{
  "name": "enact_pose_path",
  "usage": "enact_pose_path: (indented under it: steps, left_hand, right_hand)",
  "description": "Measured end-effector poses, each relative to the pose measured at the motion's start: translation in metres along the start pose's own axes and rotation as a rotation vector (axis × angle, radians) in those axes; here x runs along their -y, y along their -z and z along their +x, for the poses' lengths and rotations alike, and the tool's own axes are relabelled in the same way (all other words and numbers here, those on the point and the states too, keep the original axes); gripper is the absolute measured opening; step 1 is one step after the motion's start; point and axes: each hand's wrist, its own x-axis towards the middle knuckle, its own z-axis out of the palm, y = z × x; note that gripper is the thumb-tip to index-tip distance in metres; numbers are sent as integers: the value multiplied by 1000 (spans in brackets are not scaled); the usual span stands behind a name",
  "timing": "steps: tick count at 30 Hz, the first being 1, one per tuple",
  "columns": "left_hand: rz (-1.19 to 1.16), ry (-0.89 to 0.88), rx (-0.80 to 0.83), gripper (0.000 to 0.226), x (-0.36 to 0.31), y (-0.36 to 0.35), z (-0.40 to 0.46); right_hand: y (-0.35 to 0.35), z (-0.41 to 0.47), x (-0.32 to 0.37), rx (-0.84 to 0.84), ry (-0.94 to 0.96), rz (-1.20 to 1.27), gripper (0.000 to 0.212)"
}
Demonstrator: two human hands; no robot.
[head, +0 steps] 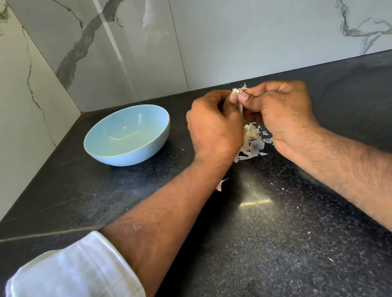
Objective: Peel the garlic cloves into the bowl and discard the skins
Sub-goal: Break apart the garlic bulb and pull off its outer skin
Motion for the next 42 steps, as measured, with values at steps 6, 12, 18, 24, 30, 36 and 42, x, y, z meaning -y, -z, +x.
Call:
enact_pose_path:
  steps: [6, 12, 18, 24, 30, 36, 42]
  left_hand:
    - [285, -43, -49, 23, -14, -3, -14]
    - [155, -65, -37, 21, -6, 1, -8]
    - [-319, 88, 188, 19, -6, 12, 7]
    - [-390, 155, 377, 16, -2, 21, 12]
    - [-381, 171, 368, 19, 6, 23, 19]
    - [-408, 140, 324, 14, 8, 13, 14]
    - [-491, 176, 370, 9, 8, 17, 19]
  right_hand:
    - [-5, -8, -8, -70, 187, -283, 6]
    - [0, -7, 3, -19, 44, -80, 19]
    - [11, 6, 15, 152, -177, 124, 6]
    - [22, 16, 13, 246, -122, 56, 9]
    - [22, 16, 14, 325, -185, 80, 18]
    - [12, 14, 6, 164, -171, 73, 12]
    - [12, 13, 10, 197, -161, 103, 9]
